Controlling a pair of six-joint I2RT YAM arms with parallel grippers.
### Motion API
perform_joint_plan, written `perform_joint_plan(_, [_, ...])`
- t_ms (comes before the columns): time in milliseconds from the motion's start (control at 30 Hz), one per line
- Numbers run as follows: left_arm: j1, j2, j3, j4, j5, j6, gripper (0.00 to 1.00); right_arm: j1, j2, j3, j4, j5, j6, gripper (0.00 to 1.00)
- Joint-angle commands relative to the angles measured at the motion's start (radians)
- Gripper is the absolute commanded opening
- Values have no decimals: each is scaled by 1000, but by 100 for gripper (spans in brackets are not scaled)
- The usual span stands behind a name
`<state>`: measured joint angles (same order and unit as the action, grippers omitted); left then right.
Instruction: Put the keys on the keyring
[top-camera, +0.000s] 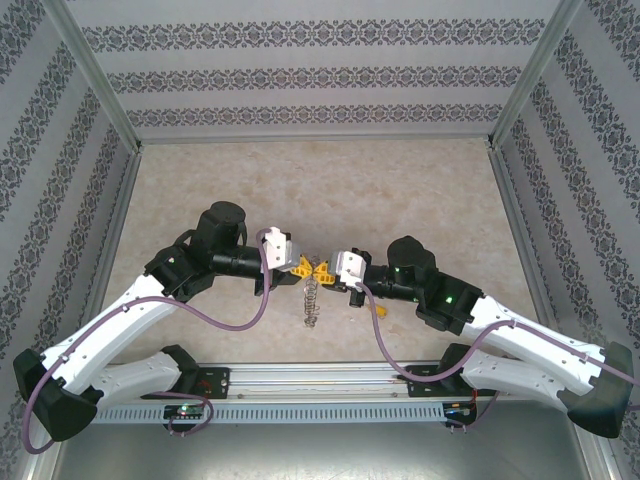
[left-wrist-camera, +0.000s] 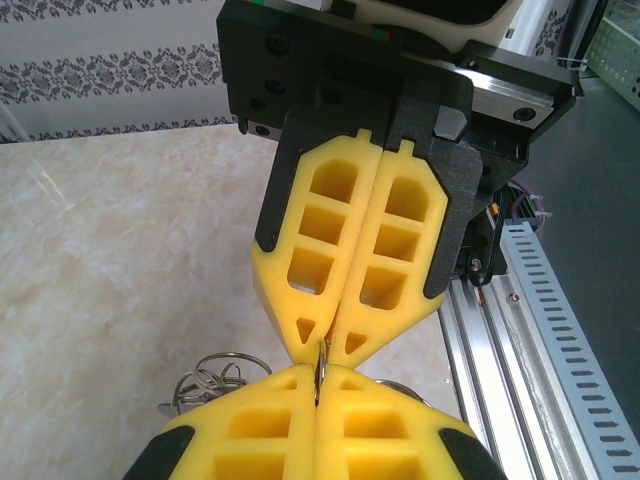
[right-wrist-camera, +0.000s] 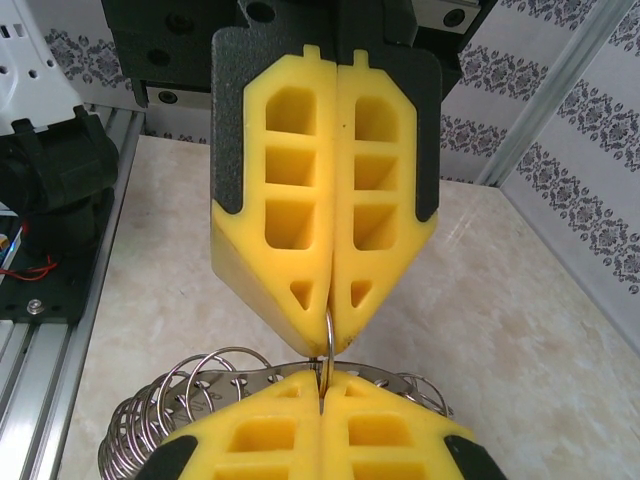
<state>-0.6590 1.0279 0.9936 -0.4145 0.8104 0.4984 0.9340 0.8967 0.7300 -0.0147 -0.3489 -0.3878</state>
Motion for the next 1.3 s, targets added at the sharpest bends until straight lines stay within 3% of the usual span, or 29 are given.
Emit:
perform_joint_plan(0, [5, -7, 33, -9, 35, 23, 0, 9, -19, 2, 60, -17, 21, 0])
perform_joint_plan(167, [5, -23, 28, 0, 36, 23, 0, 10, -25, -7, 74, 4, 28, 2])
perform_joint_plan(267, [4, -31, 24, 10, 34, 18, 0, 9, -36, -22, 97, 20, 36, 22])
perform_joint_plan(433, [5, -44, 12, 32, 31, 5, 0, 7, -49, -42, 107, 51, 55, 34])
perform_joint_plan(633, [5, -75, -5, 53, 14, -22, 0, -36, -91, -79, 117, 46, 135, 35])
perform_joint_plan(800, [5, -84, -27, 110, -15, -123, 0, -95, -163, -130, 142, 56, 310, 35])
perform_joint_plan(1000, [6, -44, -3, 117, -60, -317, 0, -141, -160, -97, -61, 282, 538, 37])
perform_joint_plan(1100, [6, -56, -16, 112, -73, -346, 0, -181, -136, -67, -224, 365, 671, 36])
perform_joint_plan(1267, [11, -107, -61, 105, -132, -376, 0, -267, -111, -58, -499, 367, 851, 34])
